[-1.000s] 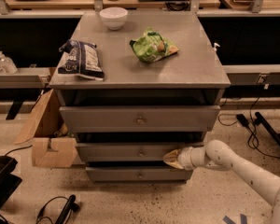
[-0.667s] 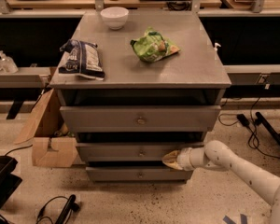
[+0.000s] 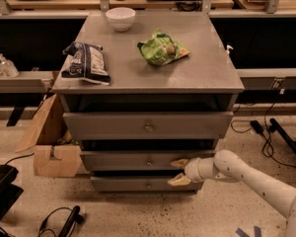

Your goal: Close middle drawer

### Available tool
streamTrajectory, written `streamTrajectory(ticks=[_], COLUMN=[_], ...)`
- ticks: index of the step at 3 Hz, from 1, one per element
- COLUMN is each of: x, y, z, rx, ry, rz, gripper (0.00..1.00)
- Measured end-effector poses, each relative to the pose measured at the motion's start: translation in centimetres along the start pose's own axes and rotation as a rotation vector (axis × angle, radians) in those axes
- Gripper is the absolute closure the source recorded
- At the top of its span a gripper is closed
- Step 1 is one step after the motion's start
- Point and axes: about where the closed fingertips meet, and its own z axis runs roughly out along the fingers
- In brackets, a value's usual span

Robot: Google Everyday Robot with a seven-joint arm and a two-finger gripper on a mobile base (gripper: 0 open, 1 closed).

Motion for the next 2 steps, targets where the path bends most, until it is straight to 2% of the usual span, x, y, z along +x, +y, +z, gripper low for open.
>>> streamTrajectory(ticks=[2], x=[-0.9], y=[3.6], z=[-0.2], rx=[0.013], ry=[0.008], rz=[-0.001], gripper=[0.80])
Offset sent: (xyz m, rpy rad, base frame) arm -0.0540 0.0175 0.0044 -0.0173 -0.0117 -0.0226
